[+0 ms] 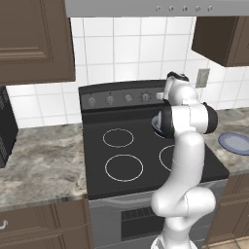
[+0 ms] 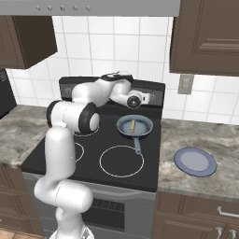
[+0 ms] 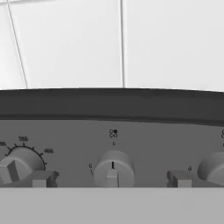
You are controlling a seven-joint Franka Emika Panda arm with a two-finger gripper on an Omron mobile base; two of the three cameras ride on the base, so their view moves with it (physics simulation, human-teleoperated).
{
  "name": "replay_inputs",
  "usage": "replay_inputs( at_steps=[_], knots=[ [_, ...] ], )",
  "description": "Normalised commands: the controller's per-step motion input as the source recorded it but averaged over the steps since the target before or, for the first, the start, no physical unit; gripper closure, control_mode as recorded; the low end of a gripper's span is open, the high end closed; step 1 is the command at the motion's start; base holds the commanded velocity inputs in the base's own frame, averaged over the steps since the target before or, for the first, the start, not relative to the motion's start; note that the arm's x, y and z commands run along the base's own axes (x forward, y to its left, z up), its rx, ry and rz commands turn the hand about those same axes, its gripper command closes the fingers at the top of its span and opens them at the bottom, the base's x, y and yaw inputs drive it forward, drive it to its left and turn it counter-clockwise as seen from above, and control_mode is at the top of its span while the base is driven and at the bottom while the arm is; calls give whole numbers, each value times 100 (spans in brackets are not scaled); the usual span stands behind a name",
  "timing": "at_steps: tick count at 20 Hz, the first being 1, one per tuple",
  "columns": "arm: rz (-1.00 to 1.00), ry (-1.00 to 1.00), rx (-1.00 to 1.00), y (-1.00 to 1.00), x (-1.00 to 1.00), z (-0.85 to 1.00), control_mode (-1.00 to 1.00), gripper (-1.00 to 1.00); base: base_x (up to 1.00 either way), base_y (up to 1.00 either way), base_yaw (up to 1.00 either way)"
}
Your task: Pick up the butter stick and place it in the pan. Then turn on the burner for the pan.
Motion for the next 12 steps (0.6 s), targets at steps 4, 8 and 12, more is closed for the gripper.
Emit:
replay_inputs(
  at_steps=[4,8,12],
  knots=[
    [0,-5,0,0,0,0,-100,-100,0,0,0],
    [0,-6,0,0,0,0,-100,-100,0,0,0],
    [0,-9,0,0,0,-7,-100,-100,0,0,0]
  ],
)
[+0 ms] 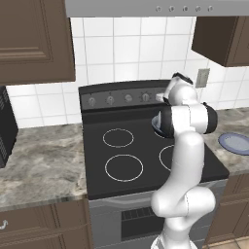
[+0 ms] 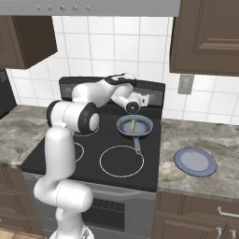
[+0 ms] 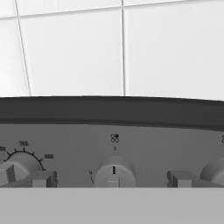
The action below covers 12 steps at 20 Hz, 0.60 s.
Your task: Pick up the butter stick and place it in the pan. Then turn on the burner for the pan.
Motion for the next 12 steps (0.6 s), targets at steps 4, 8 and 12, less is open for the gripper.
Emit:
replay_inputs(
  at_steps=[4,8,12],
  knots=[
    [0,-7,0,0,0,-14,-100,-100,0,0,0],
    [0,-3,0,0,0,-22,-100,-100,0,0,0],
    [0,-1,0,0,0,-16,-100,-100,0,0,0]
  ],
)
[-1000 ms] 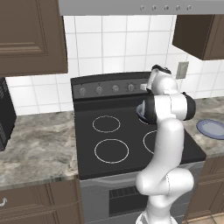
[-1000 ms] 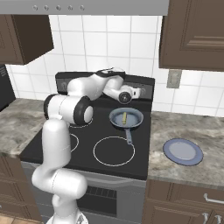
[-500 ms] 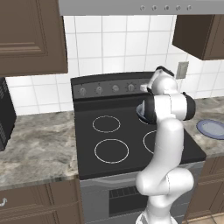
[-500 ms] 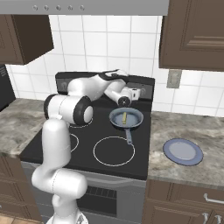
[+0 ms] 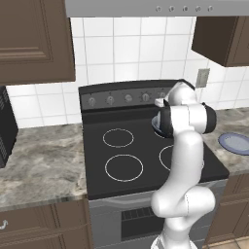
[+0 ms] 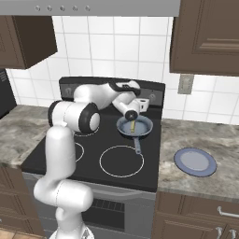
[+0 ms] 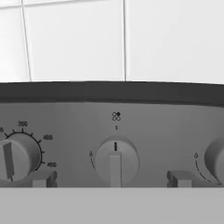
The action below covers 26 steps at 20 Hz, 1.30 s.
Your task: Pick up the butter stick and place it in the pan. Then turn on the burner for the pan.
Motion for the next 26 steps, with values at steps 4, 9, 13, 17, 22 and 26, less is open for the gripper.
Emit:
replay_inputs(
  at_steps=[4,9,13,17,22,26],
  knots=[
    [0,-3,0,0,1,-2,-100,-100,0,0,0],
    [0,-2,0,0,11,0,-100,-100,0,0,0],
    [0,-1,0,0,15,0,-100,-100,0,0,0],
    [0,0,0,0,14,0,-100,-100,0,0,0],
    [0,0,0,0,15,0,-100,-100,0,0,0],
    [0,0,0,0,16,0,-100,-100,0,0,0]
  ],
)
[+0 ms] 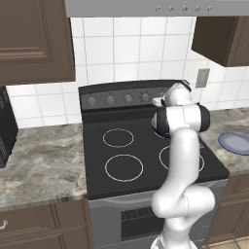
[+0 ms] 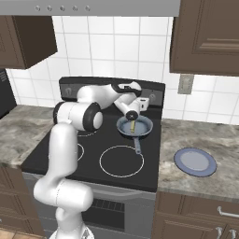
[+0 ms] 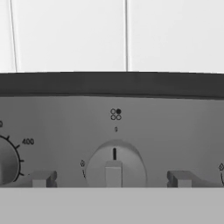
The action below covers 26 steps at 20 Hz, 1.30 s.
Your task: Pick up the butter stick and place it in the pan. Then turn on the burner for the pan.
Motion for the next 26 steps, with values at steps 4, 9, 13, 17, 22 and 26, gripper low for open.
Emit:
replay_inputs(
  at_steps=[4,9,13,17,22,26],
  knots=[
    [0,0,0,0,13,0,-100,-100,0,0,0],
    [0,0,0,0,10,0,-100,-100,0,0,0],
    [0,0,0,0,5,0,-100,-100,0,0,0],
    [0,0,0,0,4,0,-100,-100,0,0,0],
    [0,0,0,0,4,0,-100,-100,0,0,0],
    [0,0,0,0,7,0,-100,-100,0,0,0]
  ],
)
